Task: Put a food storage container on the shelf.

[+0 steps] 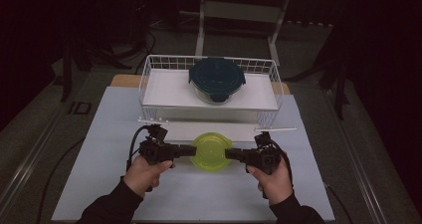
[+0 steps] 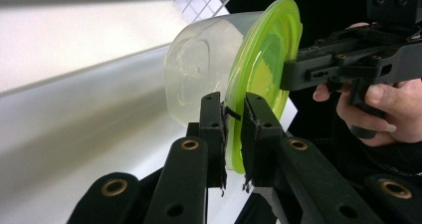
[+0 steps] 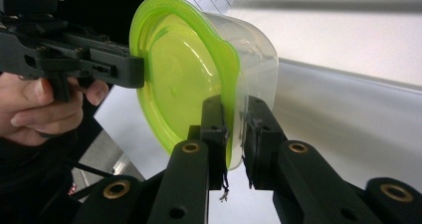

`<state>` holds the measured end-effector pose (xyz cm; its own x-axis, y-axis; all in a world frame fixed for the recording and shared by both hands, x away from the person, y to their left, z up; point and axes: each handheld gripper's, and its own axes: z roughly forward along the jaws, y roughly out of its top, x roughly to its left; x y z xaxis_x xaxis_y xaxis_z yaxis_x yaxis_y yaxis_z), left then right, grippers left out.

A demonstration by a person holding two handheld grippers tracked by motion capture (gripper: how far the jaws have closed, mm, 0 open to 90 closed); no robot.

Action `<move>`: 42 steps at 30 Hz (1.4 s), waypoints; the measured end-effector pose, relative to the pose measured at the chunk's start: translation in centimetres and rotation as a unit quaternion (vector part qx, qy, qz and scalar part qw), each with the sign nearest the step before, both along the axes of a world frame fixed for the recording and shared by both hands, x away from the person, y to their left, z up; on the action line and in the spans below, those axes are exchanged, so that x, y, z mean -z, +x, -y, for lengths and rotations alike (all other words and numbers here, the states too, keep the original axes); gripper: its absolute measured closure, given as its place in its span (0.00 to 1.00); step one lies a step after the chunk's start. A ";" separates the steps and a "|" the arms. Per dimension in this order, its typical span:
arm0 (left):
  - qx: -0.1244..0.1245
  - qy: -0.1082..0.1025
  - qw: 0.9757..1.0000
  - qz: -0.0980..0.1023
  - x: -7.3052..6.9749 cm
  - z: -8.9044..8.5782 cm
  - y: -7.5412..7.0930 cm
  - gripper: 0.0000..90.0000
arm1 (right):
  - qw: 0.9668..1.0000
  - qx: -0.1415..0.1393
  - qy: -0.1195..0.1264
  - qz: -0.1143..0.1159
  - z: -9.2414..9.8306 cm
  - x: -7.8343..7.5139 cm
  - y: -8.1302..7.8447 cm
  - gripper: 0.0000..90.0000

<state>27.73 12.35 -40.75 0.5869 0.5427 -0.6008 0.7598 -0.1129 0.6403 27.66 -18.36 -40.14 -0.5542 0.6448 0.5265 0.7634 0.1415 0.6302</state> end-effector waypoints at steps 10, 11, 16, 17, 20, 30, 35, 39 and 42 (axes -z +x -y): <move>-0.002 -0.007 1.000 0.030 -3.0 -0.4 -0.5 0.89 | 1.000 -0.002 0.011 0.027 -0.1 -2.5 -0.3 0.90; -0.004 -0.008 0.999 0.033 -3.3 -0.4 -0.5 0.89 | 0.999 -0.003 0.009 0.032 -0.1 -2.9 -0.3 0.90; -0.006 -0.013 0.999 0.051 -5.1 -0.5 -0.5 0.89 | 0.999 -0.003 0.014 0.049 -0.2 -4.6 -0.2 0.90; -0.005 -0.014 0.998 0.054 -5.4 -0.6 -0.5 0.89 | 0.999 -0.003 0.016 0.052 -0.2 -5.0 -0.1 0.90; -0.011 -0.014 0.998 0.064 -6.6 -0.5 -0.4 0.90 | 0.998 0.000 0.018 0.063 -0.2 -6.0 0.0 0.90; -0.022 -0.016 0.996 0.081 -10.0 -0.6 1.1 0.90 | 0.996 0.007 0.025 0.086 -0.4 -9.4 1.5 0.90; -0.026 -0.020 0.996 0.089 -11.8 -0.6 2.2 0.90 | 0.995 0.010 0.033 0.095 -0.4 -10.9 2.6 0.90; -0.028 -0.023 0.995 0.090 -12.7 -0.4 3.3 0.90 | 0.994 0.016 0.034 0.103 -0.3 -12.0 3.6 0.90; -0.030 -0.023 0.995 0.092 -13.2 -0.3 3.8 0.90 | 0.993 0.019 0.034 0.108 -0.3 -12.6 4.1 0.90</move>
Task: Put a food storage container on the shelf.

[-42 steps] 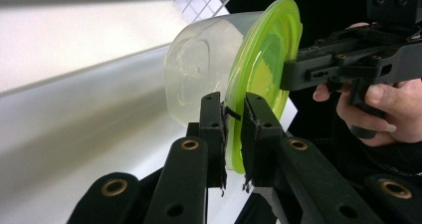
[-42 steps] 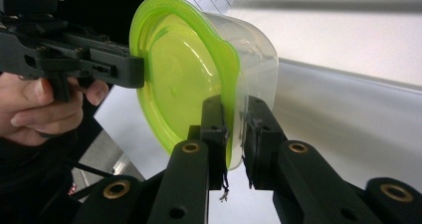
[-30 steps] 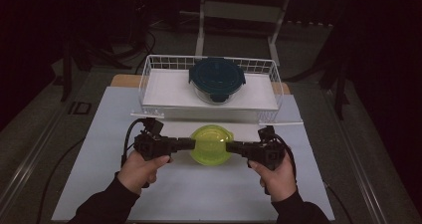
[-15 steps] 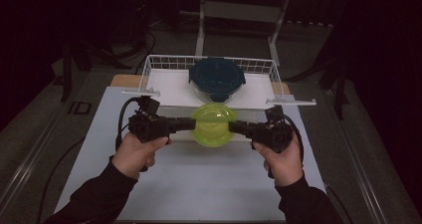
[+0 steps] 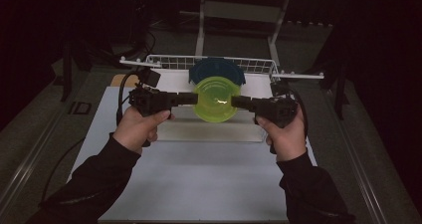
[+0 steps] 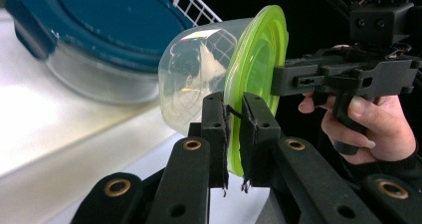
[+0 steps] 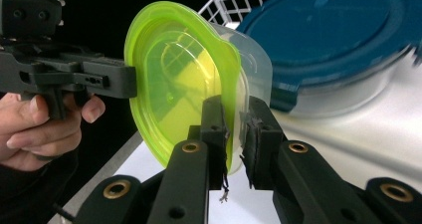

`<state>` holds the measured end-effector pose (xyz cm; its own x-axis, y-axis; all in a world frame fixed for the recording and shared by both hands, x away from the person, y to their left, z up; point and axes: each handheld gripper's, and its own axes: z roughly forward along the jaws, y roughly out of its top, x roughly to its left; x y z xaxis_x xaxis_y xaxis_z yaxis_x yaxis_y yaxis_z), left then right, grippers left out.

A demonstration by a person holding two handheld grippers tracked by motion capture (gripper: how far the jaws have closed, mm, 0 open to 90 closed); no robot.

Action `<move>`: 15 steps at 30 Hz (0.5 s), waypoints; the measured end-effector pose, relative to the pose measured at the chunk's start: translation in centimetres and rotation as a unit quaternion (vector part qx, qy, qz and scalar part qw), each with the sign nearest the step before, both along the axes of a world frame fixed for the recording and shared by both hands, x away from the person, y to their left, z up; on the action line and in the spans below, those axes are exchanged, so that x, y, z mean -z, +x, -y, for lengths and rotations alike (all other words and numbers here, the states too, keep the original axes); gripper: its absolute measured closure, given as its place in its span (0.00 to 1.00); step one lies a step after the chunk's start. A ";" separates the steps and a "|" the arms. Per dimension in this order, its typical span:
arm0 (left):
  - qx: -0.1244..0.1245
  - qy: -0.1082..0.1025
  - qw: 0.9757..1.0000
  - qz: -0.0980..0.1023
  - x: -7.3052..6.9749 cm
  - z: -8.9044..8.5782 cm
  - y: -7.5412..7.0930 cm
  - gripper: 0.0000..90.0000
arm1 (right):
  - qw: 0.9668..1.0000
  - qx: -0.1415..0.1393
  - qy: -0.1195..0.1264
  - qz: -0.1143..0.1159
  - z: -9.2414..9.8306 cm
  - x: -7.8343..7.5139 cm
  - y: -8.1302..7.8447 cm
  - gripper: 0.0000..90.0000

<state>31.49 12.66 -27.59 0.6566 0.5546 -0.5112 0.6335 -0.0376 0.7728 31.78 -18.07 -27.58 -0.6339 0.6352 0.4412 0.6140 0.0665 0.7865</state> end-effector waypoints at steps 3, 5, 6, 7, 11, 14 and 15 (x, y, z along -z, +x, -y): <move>-0.007 -0.002 1.000 0.008 -1.0 0.3 0.9 0.90 | 1.000 0.000 -0.003 0.009 0.2 -1.0 1.2 0.90; -0.009 -0.004 1.000 0.010 -1.4 0.5 1.5 0.90 | 1.000 0.004 -0.002 0.013 0.3 -1.4 1.6 0.90; -0.011 -0.007 1.000 0.008 -1.5 0.6 1.8 0.90 | 1.000 0.006 -0.003 0.014 0.4 -1.7 1.9 0.90; -0.011 -0.007 1.000 0.008 -1.5 0.6 1.8 0.90 | 1.000 0.006 -0.003 0.014 0.4 -1.7 1.9 0.90; -0.016 -0.007 1.000 0.003 -2.0 0.8 3.3 0.90 | 1.000 0.013 -0.008 0.011 0.4 -2.4 3.6 0.89; -0.020 -0.012 1.000 -0.001 -2.1 0.8 4.4 0.90 | 1.000 0.018 -0.009 0.010 0.4 -2.7 4.5 0.89; -0.022 -0.016 1.000 -0.006 -2.0 0.8 4.8 0.90 | 1.000 0.019 -0.008 0.008 0.4 -2.7 4.8 0.89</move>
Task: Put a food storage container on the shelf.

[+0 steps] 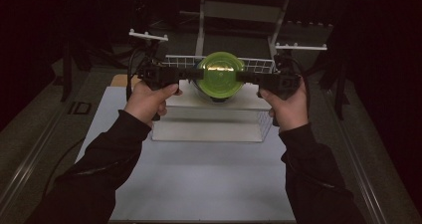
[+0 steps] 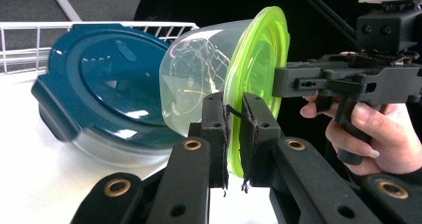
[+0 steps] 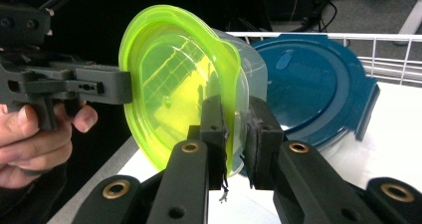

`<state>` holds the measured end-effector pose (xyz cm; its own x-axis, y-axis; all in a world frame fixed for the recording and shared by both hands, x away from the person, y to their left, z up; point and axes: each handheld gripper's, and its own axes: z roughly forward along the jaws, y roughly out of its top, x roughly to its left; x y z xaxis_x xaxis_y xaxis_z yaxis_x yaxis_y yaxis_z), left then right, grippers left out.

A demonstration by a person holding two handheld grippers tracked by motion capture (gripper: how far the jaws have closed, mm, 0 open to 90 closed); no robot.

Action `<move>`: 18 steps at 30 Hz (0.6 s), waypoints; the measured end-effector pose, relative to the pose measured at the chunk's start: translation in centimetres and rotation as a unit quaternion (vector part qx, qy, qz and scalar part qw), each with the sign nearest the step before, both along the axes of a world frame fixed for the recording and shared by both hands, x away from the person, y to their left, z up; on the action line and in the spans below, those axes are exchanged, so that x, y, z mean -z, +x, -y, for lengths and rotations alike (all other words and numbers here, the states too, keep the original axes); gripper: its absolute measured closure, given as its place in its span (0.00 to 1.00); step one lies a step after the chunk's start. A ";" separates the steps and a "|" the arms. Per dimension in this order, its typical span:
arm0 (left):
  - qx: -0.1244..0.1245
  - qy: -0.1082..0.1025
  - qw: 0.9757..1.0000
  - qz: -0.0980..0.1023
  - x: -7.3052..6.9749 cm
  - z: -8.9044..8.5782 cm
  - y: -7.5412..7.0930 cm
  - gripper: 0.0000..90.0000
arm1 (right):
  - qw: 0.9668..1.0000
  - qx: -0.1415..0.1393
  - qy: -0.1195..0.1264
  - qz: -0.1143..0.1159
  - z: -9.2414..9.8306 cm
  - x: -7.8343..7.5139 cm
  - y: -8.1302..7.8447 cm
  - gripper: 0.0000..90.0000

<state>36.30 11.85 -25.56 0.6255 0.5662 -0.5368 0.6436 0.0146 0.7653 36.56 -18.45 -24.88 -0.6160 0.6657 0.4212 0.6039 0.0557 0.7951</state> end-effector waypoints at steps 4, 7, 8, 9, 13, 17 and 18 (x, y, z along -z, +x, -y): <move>-0.004 0.001 1.000 -0.009 0.2 0.0 1.1 0.90 | 1.000 0.007 -0.005 -0.012 -0.2 -0.1 1.3 0.89; -0.007 0.006 1.000 -0.018 0.3 -0.1 1.8 0.90 | 1.000 0.007 -0.008 -0.023 -0.3 0.1 2.1 0.89; -0.007 0.003 1.000 -0.019 0.4 -0.1 1.9 0.90 | 1.000 0.006 -0.007 -0.028 -0.4 0.1 2.4 0.89; -0.008 0.003 1.000 -0.019 0.4 -0.1 2.1 0.90 | 1.000 0.007 -0.006 -0.029 -0.4 0.1 2.5 0.89; -0.011 -0.003 1.000 -0.025 0.5 -0.2 2.5 0.89 | 0.999 0.009 -0.012 -0.034 -0.5 -0.2 3.0 0.89; -0.012 -0.007 1.000 -0.028 0.6 -0.2 3.0 0.88 | 0.999 0.007 -0.007 -0.044 -0.5 -0.4 3.3 0.88; -0.015 -0.007 0.999 -0.028 0.6 -0.1 3.1 0.88 | 0.999 0.009 -0.013 -0.043 -0.6 -0.5 3.3 0.87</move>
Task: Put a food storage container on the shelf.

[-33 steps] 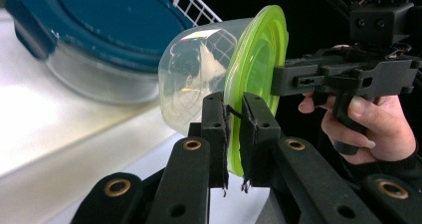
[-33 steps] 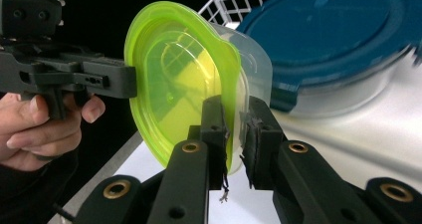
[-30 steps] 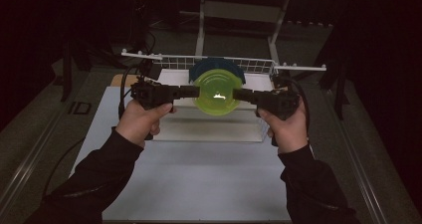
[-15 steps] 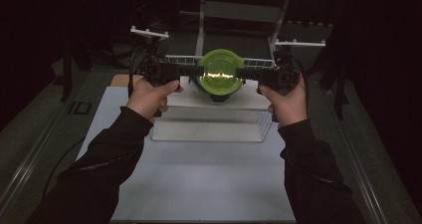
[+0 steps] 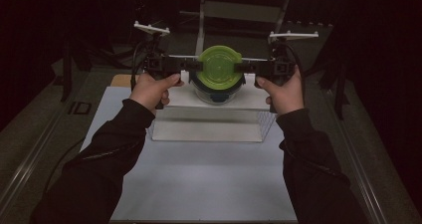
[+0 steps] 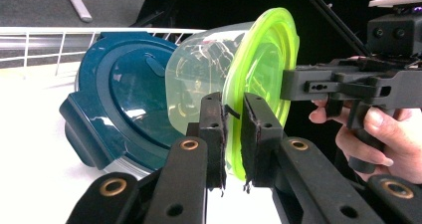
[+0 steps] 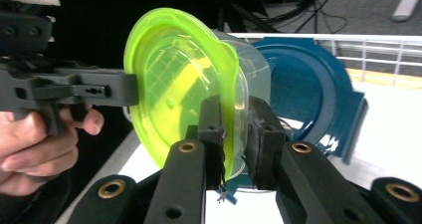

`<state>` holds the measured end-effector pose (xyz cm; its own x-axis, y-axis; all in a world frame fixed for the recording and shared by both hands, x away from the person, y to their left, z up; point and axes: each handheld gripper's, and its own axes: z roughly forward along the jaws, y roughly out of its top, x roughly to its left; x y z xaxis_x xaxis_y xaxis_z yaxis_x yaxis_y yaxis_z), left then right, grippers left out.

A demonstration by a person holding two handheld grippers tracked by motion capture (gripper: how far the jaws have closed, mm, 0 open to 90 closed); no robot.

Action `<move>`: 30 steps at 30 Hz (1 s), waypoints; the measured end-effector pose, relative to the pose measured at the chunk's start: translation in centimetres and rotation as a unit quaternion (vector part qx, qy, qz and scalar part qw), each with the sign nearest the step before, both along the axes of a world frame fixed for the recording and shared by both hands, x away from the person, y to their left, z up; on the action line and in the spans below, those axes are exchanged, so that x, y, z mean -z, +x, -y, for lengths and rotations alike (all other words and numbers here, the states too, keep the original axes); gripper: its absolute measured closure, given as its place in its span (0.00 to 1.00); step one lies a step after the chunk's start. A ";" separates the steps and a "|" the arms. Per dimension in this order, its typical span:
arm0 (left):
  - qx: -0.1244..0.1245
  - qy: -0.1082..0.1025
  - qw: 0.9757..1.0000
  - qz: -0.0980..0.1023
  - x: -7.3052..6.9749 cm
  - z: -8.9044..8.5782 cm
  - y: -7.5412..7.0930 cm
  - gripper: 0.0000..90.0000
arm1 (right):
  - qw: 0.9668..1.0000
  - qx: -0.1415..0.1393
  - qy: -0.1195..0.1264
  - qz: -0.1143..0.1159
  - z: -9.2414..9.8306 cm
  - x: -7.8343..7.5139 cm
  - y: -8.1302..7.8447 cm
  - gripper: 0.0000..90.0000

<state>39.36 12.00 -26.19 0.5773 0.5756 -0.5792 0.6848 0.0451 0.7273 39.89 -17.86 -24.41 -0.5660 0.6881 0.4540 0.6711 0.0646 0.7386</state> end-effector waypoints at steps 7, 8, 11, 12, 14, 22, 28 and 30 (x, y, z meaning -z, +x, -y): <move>0.001 -0.003 1.000 -0.003 0.0 0.3 0.5 0.82 | 1.000 0.010 0.011 -0.004 0.1 -0.2 0.6 0.79; -0.002 -0.002 1.000 -0.002 0.0 0.4 0.6 0.82 | 1.000 0.011 0.011 -0.003 0.1 -0.3 0.6 0.78; -0.006 0.002 1.000 -0.004 0.0 0.5 0.9 0.80 | 1.000 0.013 0.010 -0.002 0.0 -0.3 0.7 0.77; -0.008 0.003 1.000 -0.006 0.0 0.6 1.0 0.77 | 1.000 0.016 0.011 -0.005 0.0 -0.3 1.0 0.75; -0.009 0.007 1.000 -0.007 0.1 0.7 1.4 0.74 | 1.000 0.020 0.006 -0.009 -0.1 -0.3 1.2 0.75; -0.026 0.006 1.000 -0.007 0.2 0.7 2.4 0.68 | 0.998 0.041 0.014 -0.033 0.1 0.1 2.4 0.76; -0.044 0.016 0.999 0.019 0.4 0.6 2.9 0.60 | 0.999 0.044 0.015 -0.029 0.0 0.0 2.7 0.68; -0.053 0.013 0.998 0.024 0.6 0.6 2.9 0.57 | 0.998 0.045 0.016 -0.028 0.0 0.0 2.9 0.65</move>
